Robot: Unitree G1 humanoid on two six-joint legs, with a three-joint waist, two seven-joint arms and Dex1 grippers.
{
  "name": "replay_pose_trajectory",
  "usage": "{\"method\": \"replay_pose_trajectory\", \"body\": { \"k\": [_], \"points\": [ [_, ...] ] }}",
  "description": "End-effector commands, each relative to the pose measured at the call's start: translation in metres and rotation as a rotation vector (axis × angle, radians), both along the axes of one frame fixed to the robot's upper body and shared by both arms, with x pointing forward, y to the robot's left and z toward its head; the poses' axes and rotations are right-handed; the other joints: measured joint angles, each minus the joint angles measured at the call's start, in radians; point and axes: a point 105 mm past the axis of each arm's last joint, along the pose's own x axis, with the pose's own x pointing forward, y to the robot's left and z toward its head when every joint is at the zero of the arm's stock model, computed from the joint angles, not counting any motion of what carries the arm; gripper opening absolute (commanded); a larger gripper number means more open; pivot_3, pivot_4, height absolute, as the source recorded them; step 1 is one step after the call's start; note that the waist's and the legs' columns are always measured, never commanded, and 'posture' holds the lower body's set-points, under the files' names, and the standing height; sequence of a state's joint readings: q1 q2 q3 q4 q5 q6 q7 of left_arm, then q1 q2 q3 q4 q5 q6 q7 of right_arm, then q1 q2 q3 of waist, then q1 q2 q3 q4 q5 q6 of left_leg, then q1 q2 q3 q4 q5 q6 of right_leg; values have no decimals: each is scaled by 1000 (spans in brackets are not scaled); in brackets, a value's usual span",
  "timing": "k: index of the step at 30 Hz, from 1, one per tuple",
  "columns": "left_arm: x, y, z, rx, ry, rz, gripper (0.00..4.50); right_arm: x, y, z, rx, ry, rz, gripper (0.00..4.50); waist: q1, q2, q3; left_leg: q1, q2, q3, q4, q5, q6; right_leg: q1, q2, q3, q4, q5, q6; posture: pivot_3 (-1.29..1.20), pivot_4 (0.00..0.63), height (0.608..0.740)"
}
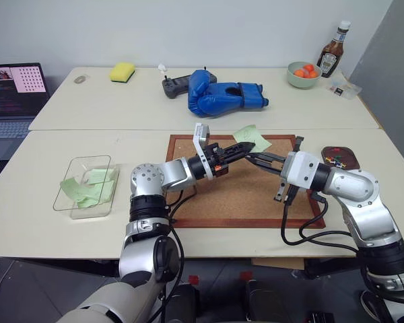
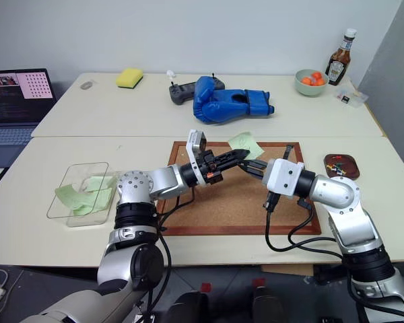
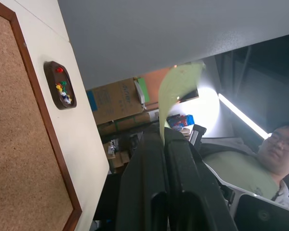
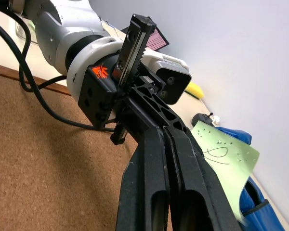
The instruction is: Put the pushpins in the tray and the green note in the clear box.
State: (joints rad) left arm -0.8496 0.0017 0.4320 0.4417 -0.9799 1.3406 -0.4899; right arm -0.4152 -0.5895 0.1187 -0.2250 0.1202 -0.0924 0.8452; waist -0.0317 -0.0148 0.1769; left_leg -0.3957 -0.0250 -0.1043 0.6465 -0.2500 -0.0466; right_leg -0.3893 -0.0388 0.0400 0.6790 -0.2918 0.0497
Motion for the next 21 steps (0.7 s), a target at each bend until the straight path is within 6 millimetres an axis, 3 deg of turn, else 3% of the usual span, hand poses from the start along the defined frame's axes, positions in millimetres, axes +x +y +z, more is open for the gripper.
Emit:
{"method": "replay_pose_trajectory", "body": {
  "k": [1, 13, 16, 19, 21],
  "points": [
    [-1, 1, 1, 14, -42, 4, 73, -5, 2, 25, 104, 5, 6, 0, 0, 0, 0, 0, 0, 0, 0, 0, 0, 0, 0, 0, 0, 0, 0, 0, 150, 740],
    [5, 0, -13, 78, -64, 14, 73, -3, -5, 43, 269, 148, -74, 0, 0, 0, 0, 0, 0, 0, 0, 0, 0, 0, 0, 0, 0, 0, 0, 0, 150, 740],
    [1, -4, -7, 110, -165, 2, 73, 20, -41, 42, 370, 202, -285, 0, 1, 0, 0, 0, 0, 0, 0, 0, 0, 0, 0, 0, 0, 0, 0, 0, 150, 740],
    [-13, -12, -4, 229, -419, -39, 73, 39, -84, 32, 458, 264, -521, 0, 2, 0, 0, 0, 0, 0, 0, 0, 0, 0, 0, 1, 0, 0, 0, 0, 150, 740],
    [-25, -20, 4, 280, -632, -62, 73, 49, -124, 22, 589, 342, -702, 0, 3, 0, 0, 0, 0, 1, -1, 0, 0, 0, -1, 1, 0, 0, 0, 0, 150, 740]
  ]
}}
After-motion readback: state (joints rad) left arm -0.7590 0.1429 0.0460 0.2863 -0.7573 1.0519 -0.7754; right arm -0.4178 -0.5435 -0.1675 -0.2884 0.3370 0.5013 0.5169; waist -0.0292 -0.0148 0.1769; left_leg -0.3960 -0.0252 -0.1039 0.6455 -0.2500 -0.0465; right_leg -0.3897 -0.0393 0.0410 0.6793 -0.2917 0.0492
